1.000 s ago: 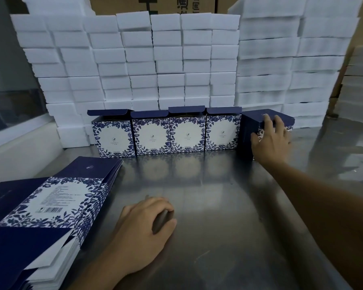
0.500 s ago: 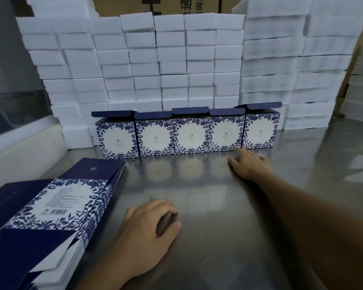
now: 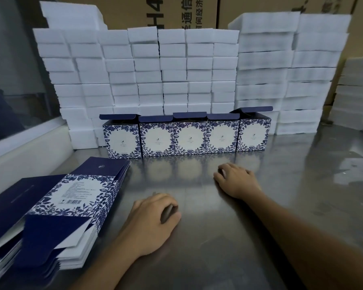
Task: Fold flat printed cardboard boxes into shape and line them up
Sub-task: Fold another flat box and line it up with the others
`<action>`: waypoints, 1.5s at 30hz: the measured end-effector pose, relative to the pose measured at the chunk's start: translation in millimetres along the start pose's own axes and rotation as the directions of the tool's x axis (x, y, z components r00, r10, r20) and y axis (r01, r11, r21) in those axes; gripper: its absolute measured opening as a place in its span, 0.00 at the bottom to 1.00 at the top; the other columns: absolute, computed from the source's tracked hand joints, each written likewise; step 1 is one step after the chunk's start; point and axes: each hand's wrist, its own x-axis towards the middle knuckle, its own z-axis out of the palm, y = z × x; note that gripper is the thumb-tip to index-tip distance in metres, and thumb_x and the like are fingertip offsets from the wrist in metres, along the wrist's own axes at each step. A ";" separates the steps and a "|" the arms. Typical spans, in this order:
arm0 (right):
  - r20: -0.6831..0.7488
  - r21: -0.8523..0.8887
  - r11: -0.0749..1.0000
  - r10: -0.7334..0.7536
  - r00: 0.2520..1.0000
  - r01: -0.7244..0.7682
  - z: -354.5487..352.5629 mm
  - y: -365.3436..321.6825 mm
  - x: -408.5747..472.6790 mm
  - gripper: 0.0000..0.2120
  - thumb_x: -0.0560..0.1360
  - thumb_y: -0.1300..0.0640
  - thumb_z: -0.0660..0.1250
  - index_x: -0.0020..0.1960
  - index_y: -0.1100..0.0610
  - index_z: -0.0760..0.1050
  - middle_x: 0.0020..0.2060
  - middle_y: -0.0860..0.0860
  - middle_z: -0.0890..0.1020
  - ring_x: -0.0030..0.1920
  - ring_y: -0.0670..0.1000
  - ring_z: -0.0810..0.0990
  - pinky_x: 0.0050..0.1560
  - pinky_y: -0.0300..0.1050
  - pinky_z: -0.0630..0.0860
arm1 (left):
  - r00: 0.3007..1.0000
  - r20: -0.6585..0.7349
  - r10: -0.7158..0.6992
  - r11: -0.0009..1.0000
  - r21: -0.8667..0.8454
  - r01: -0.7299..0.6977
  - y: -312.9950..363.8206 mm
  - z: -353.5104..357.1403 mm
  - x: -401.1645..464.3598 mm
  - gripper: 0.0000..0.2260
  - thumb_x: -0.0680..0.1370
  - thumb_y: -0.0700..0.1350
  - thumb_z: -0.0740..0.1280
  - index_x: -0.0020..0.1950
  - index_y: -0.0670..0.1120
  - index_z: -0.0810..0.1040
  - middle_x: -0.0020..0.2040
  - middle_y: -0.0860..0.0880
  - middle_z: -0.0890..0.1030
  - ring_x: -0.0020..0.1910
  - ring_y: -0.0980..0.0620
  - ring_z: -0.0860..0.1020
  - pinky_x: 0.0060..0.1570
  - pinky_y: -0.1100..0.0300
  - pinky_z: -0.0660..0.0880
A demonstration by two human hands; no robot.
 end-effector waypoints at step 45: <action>-0.055 0.323 0.944 0.088 0.995 -0.065 -16.9 -58.4 -78.9 0.07 0.77 0.45 0.65 0.50 0.45 0.79 0.49 0.46 0.78 0.58 0.52 0.76 0.60 0.51 0.66 | 0.759 -0.470 -0.451 0.720 0.312 0.620 -14.9 -83.1 -16.0 0.04 0.73 0.38 0.70 0.45 0.45 0.78 0.33 0.51 0.70 0.30 0.50 0.66 0.31 0.57 0.59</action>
